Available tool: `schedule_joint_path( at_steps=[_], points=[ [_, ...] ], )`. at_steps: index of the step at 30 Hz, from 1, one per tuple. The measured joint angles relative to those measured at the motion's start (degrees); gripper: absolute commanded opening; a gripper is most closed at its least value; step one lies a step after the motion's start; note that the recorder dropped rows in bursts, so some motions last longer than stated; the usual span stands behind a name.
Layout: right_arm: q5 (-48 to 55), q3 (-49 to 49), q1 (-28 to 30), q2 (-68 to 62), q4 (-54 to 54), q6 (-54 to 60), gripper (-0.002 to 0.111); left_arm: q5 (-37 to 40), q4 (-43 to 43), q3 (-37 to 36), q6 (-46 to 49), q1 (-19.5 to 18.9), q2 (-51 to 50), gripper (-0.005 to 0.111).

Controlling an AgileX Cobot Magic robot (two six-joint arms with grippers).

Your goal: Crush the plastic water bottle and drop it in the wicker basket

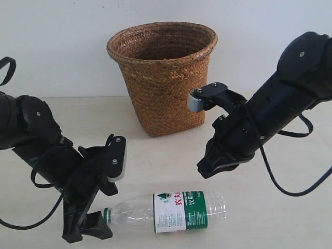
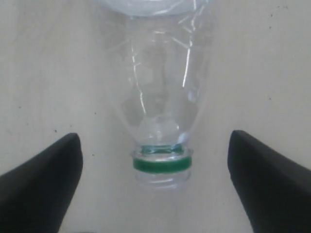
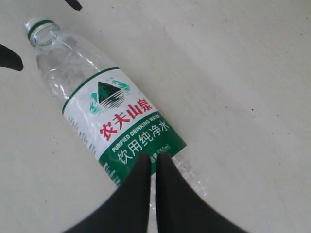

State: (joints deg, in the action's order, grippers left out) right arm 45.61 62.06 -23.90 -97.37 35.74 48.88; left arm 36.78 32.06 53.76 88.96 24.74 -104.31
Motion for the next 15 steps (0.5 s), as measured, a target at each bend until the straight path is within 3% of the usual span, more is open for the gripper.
schedule_joint_path(
  at_steps=[6,10,12,14,15],
  points=[
    [-0.7,0.1,0.0,-1.8,0.0,0.0,0.0,-1.1,0.0,0.0,1.1,0.1,-1.9,0.071],
    [-1.4,0.1,0.0,-2.1,0.0,0.0,0.0,-2.9,0.4,0.0,1.3,0.4,-3.8,0.062],
    [-1.4,0.1,0.0,-2.1,0.0,0.0,0.0,-3.4,0.7,0.0,1.3,0.4,-4.0,0.043],
    [-1.5,0.1,0.0,-2.1,0.0,0.0,0.0,-3.5,0.9,0.0,1.3,0.4,-4.0,0.008],
    [-1.5,0.1,0.0,-2.1,0.0,0.0,0.0,-3.5,0.9,0.0,1.3,0.4,-4.0,0.005]
  ],
)
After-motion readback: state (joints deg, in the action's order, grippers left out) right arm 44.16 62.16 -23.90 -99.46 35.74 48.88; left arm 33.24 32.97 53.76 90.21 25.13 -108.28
